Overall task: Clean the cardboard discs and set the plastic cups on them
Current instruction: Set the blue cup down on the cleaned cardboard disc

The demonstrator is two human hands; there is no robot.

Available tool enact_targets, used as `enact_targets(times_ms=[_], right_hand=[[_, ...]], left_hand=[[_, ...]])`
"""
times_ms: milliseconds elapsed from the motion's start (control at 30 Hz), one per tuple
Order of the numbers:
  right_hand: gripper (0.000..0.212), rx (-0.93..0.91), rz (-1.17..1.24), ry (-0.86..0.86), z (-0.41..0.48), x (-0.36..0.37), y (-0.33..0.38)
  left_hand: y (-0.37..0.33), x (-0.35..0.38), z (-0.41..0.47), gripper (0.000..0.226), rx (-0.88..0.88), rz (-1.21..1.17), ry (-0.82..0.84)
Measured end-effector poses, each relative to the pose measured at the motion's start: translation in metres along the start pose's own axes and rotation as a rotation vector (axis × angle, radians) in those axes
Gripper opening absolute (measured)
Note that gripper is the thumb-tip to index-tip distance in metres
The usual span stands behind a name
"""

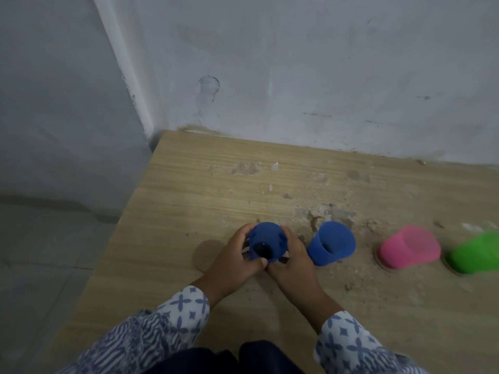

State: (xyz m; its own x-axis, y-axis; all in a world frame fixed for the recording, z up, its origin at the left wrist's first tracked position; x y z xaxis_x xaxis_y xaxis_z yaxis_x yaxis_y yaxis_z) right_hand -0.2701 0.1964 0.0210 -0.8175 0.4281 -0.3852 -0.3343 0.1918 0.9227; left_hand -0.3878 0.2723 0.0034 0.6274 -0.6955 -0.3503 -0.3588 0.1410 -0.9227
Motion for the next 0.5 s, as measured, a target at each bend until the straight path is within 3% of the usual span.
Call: enact_targets(times_ms=[300,500], right_hand=[[0.061,0.043,0.014,-0.17,-0.039,-0.017,-0.004],[0.074,0.149,-0.002,-0.186,-0.05,-0.017,-0.018]], left_hand=[[0.0,0.028,-0.006,0.068,0.025,0.027,0.15],[-0.003,0.037,-0.01,0.07,0.037,0.064,0.171]])
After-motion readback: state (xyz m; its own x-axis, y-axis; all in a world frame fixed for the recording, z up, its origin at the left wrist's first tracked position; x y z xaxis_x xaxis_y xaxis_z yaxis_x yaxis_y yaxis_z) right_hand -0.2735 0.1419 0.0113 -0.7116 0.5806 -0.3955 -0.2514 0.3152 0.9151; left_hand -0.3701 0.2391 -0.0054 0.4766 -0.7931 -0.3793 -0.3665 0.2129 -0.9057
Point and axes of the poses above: each hand's wrist, its own z-axis towards the middle knuckle, its own x-axis out of the palm, y = z × x, the point moved 4 cm from there along z, towards the middle knuckle, and after that the axes turned 12 degrees about z, right-handed, at the moved point
